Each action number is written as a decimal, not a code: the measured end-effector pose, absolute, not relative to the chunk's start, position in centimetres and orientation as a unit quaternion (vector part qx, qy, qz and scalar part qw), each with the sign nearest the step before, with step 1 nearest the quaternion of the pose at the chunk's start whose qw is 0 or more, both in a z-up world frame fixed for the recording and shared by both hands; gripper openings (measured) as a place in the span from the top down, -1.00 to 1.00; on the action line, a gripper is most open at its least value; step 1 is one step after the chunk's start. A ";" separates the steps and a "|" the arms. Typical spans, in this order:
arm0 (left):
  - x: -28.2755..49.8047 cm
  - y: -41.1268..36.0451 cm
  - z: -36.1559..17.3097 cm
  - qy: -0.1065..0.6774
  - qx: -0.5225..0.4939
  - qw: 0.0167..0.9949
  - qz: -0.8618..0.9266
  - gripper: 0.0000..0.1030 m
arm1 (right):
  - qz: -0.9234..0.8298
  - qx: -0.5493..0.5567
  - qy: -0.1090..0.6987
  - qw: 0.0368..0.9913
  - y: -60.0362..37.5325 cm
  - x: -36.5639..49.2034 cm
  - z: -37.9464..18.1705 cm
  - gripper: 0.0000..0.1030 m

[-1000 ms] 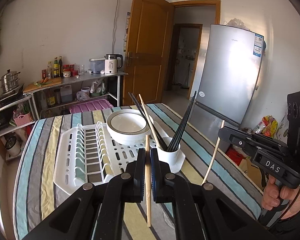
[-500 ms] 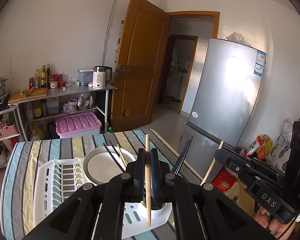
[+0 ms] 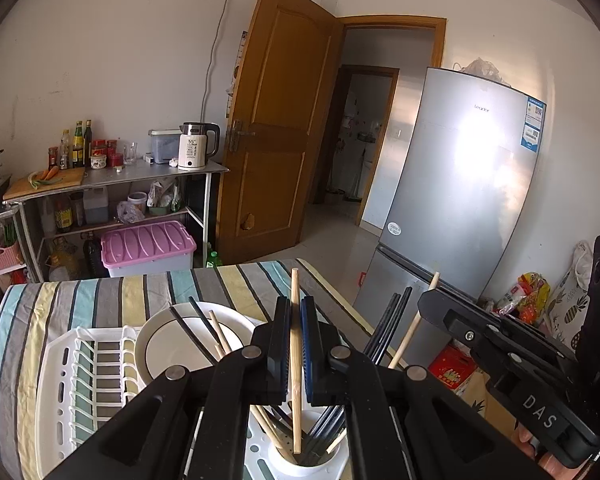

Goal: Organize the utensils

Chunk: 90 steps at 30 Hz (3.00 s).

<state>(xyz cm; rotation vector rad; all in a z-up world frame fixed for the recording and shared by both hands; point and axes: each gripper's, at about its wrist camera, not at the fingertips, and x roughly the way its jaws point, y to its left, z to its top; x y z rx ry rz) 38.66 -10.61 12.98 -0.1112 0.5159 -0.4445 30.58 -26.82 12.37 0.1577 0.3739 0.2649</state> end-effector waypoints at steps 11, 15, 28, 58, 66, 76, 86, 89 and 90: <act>38.9 -9.8 9.1 0.279 -0.055 0.936 -0.208 0.90 | 0.130 0.084 0.227 0.961 -26.9 31.5 8.6 0.91; 38.9 -9.7 9.0 0.283 -0.052 0.936 -0.202 0.90 | 0.123 0.085 0.237 0.960 -27.1 31.8 8.0 0.91; 38.4 -9.3 9.5 0.291 -0.052 0.935 -0.197 0.87 | 0.117 0.078 0.246 0.959 -27.5 31.2 8.7 0.76; 16.5 -3.7 5.5 0.279 -0.053 0.948 -0.147 0.75 | 0.127 0.033 0.231 0.964 -24.8 14.5 6.5 0.52; 11.6 -3.5 3.9 0.279 -0.037 0.951 -0.127 0.75 | 0.134 0.021 0.242 0.961 -23.5 10.9 5.0 0.52; 8.2 -2.8 2.1 0.295 -0.035 0.949 -0.106 0.75 | 0.126 0.019 0.257 0.958 -23.0 7.7 3.1 0.52; 7.0 -2.6 0.9 0.303 -0.023 0.949 -0.089 0.75 | 0.116 0.008 0.256 0.960 -22.8 6.0 2.2 0.52; 7.1 -2.6 0.9 0.302 -0.021 0.949 -0.087 0.75 | 0.117 0.007 0.255 0.960 -22.7 6.0 2.2 0.52; 7.1 -2.7 0.9 0.302 -0.022 0.949 -0.087 0.75 | 0.117 0.006 0.254 0.960 -22.7 6.0 2.2 0.52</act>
